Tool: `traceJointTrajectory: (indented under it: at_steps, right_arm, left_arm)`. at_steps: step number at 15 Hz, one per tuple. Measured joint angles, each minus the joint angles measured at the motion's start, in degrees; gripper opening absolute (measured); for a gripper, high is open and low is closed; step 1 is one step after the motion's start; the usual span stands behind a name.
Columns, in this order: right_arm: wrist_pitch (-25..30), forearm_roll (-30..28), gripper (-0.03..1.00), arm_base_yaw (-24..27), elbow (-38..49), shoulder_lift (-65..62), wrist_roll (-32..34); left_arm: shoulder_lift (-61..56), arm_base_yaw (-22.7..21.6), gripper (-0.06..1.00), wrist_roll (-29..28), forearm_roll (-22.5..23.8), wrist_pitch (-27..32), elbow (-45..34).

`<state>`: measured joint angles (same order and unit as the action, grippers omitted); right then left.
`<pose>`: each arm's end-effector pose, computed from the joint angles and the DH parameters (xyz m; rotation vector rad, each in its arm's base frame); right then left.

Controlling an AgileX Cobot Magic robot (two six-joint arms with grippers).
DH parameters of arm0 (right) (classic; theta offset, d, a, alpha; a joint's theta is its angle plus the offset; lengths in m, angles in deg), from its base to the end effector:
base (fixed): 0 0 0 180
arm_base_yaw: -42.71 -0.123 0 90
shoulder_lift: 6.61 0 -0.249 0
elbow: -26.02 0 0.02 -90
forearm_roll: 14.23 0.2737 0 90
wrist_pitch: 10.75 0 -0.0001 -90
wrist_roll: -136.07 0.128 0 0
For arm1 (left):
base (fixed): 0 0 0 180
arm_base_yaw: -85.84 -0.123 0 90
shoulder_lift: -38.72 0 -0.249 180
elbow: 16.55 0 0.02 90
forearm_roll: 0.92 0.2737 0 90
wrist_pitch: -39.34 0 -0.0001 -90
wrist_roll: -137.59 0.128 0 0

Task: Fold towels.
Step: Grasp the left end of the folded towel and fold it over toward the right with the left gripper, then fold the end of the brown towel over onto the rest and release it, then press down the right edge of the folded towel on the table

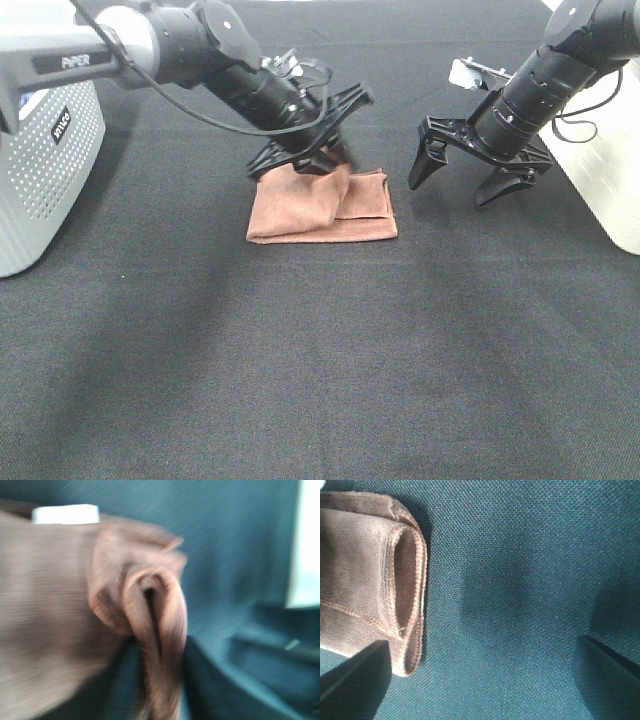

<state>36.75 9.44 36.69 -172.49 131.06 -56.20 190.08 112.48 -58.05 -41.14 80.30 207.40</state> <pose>0.4596 0.0866 0.0571 -0.1050 2.8561 0.4664 0.4750 -0.2990 0.0894 -0.2924 2.6580 -1.0447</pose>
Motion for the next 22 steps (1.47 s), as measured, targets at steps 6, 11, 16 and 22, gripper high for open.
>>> traceJointTrajectory:
  at_steps: [6, 11, 16, 22]
  right_arm:
    - [0.34, 1.43, 0.92, 0.0, 0.0, -0.63, 0.0]
    - [4.76, 20.97, 0.92, -0.69, -0.06, -2.92, -11.52]
    - [3.95, 39.42, 0.92, -5.79, -0.17, 1.66, -23.89]
    - [-2.58, 39.42, 0.91, -7.33, -0.17, 7.16, -23.78]
  left_arm:
    - [-0.4, 0.69, 0.49, 7.91, -8.77, -4.64, 0.0]
    - [-5.84, -5.61, 0.49, 22.17, -5.9, -4.64, 0.0]
    - [-8.08, -11.63, 0.49, 23.2, -1.03, -1.09, 0.0]
    - [-8.08, -11.75, 0.49, 23.2, -0.57, 0.74, 0.0]
